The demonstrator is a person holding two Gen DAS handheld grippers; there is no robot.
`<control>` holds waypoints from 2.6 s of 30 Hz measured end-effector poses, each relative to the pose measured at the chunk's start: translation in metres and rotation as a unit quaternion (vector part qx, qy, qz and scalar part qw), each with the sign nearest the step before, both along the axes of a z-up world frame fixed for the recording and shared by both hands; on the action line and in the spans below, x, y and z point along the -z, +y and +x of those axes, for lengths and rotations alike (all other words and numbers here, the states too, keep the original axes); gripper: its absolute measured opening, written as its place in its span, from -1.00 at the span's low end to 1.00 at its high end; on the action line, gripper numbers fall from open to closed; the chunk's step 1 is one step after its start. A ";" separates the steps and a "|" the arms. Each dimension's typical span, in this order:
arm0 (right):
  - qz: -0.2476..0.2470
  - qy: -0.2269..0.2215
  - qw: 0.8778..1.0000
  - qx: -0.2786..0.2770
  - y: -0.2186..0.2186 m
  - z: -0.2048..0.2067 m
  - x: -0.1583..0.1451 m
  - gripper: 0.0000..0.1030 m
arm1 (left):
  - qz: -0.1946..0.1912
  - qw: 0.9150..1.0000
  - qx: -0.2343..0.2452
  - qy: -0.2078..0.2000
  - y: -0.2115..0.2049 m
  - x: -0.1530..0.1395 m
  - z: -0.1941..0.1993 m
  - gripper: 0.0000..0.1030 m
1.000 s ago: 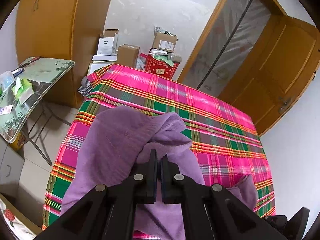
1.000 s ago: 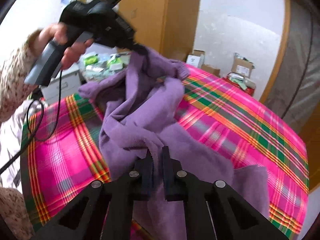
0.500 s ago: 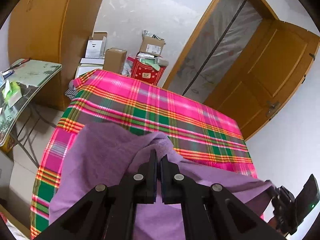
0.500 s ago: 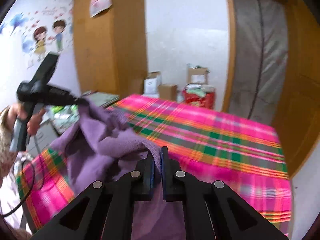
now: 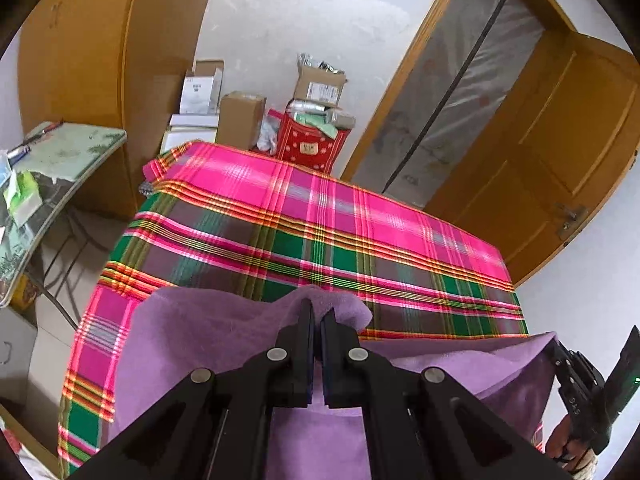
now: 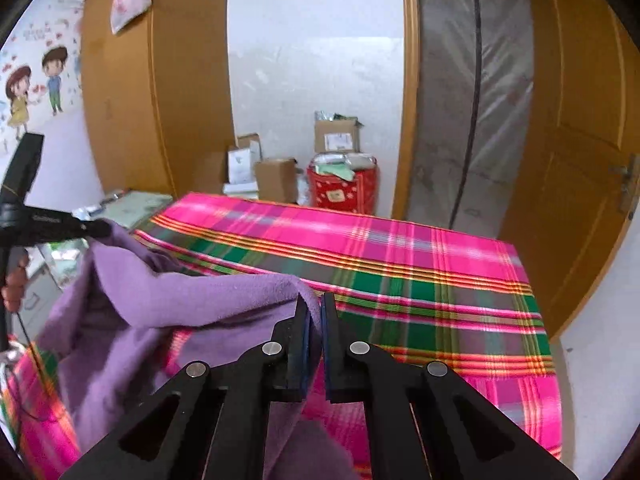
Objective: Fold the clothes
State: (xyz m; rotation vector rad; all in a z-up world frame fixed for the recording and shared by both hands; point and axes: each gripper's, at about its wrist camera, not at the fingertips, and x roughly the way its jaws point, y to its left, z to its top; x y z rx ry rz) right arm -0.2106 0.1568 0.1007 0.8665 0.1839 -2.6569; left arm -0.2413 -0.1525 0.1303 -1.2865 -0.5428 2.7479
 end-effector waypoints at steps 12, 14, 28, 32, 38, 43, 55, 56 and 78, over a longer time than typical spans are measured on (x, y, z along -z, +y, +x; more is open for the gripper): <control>0.030 -0.055 0.997 0.033 -0.002 -0.071 0.041 -0.91 | 0.006 0.999 -0.014 -0.047 -0.007 0.039 -0.053 -0.94; 0.024 -0.070 0.997 0.031 -0.001 -0.075 0.047 -0.91 | 0.012 0.998 -0.007 -0.054 -0.009 0.044 -0.055 -0.93; -0.076 -0.104 0.992 -0.011 0.025 -0.032 0.032 -0.35 | 0.022 0.999 0.043 -0.004 -0.021 0.000 0.017 -0.52; -0.107 -0.102 0.989 -0.032 0.033 -0.004 0.021 -0.23 | 0.013 0.999 0.038 -0.003 -0.030 -0.008 0.048 -0.47; -0.120 -0.115 0.984 -0.061 0.029 0.046 0.029 -0.18 | -0.027 0.999 0.015 -0.020 -0.048 0.003 0.096 -0.44; -0.135 -0.132 0.980 -0.056 0.035 0.074 0.047 0.09 | -0.039 0.998 -0.018 -0.036 -0.071 0.022 0.130 -0.43; -0.149 -0.159 0.975 -0.045 0.019 0.073 0.079 0.15 | 0.008 0.993 -0.081 -0.084 -0.108 0.077 0.149 -0.38; -0.150 -0.161 0.974 -0.044 0.017 0.072 0.081 0.17 | 0.009 0.993 -0.080 -0.088 -0.107 0.079 0.147 -0.38; -0.125 -0.113 0.986 -0.013 0.017 0.077 0.081 -0.78 | 0.013 0.994 -0.071 -0.084 -0.090 0.093 0.141 -0.77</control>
